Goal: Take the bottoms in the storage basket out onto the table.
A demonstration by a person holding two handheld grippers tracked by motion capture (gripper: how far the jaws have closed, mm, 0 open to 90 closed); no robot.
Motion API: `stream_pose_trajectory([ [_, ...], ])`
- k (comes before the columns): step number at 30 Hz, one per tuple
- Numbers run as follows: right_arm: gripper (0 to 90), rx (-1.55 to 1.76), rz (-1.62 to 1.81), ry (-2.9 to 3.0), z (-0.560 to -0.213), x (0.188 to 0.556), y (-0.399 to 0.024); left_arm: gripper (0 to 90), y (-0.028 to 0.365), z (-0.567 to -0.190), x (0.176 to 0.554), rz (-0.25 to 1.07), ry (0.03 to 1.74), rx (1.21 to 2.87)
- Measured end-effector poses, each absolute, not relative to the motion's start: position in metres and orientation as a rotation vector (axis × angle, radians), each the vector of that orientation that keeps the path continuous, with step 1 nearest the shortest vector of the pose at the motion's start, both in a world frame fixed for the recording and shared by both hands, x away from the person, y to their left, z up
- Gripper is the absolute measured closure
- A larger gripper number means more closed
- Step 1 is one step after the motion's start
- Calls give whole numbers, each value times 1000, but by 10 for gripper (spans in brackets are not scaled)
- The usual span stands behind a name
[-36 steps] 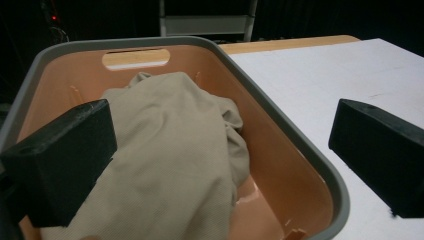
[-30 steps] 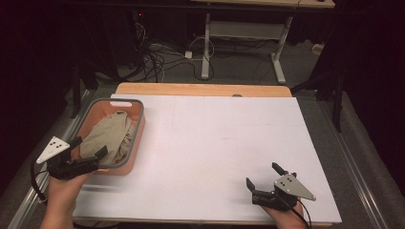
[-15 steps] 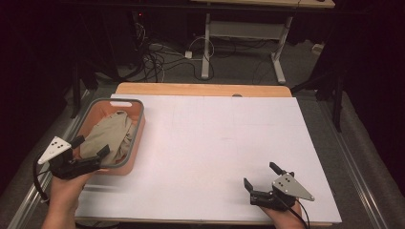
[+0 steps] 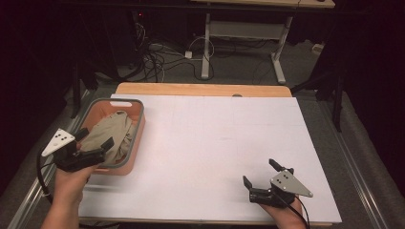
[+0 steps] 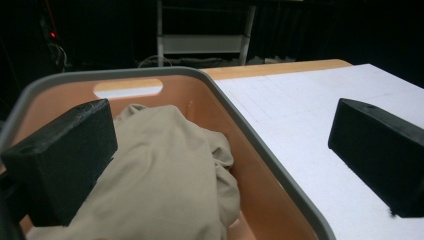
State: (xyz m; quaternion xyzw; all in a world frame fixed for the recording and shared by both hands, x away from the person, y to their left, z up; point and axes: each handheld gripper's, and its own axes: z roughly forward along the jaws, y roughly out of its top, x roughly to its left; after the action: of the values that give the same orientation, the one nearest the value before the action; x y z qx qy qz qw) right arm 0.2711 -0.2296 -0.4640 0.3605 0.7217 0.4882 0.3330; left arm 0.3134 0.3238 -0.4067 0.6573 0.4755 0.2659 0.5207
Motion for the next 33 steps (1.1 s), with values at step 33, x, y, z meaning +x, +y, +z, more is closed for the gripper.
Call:
stream_pose_trajectory([
  [33, 1, 944, 1308, 1857, -468, 256, -241, 0, 312, -398, 389, 580, 1234, 1692],
])
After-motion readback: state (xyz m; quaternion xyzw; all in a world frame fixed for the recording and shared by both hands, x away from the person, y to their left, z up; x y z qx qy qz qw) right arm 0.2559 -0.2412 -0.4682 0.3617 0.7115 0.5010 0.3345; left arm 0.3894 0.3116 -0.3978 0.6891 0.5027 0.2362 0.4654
